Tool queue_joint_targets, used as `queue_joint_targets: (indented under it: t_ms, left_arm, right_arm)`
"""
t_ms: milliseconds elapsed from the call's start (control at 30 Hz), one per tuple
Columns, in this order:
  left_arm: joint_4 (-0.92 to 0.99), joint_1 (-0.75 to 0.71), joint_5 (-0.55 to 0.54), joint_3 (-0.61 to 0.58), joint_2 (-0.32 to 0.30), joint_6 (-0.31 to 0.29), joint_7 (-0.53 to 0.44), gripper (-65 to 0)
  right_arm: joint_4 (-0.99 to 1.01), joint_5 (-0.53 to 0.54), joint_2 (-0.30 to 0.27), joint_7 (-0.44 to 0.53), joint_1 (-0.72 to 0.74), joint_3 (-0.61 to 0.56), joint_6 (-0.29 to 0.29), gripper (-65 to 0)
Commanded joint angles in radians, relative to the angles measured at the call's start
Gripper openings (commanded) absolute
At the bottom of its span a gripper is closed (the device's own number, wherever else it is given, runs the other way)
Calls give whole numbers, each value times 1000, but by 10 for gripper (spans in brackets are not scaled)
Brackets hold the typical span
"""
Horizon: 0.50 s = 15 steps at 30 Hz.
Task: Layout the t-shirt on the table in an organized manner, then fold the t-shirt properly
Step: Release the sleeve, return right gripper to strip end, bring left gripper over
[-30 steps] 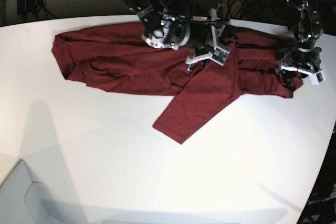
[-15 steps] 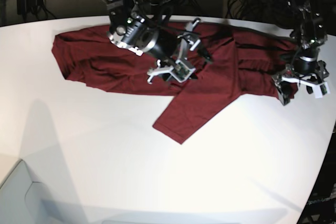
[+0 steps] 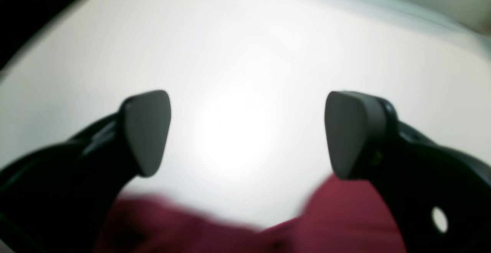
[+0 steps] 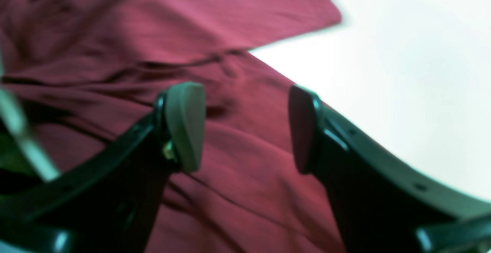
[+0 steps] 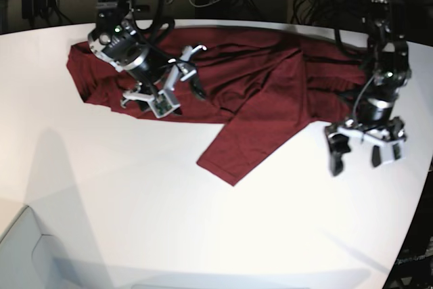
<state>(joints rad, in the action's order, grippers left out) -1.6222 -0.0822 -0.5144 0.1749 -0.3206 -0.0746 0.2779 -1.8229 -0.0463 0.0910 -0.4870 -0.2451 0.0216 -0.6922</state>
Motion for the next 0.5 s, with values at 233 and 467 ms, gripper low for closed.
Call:
queue_joint_targets:
  t_ms: [233,467]
  left_arm:
    - [173,287,10,-470,38,2,-26,-35]
    - [460,430,277,-648,226,2,-26,-35]
  right_arm:
    - [-53,18,3,30,16,223,-6,-297]
    - [-84,18,6,30,30,357,-6,-298]
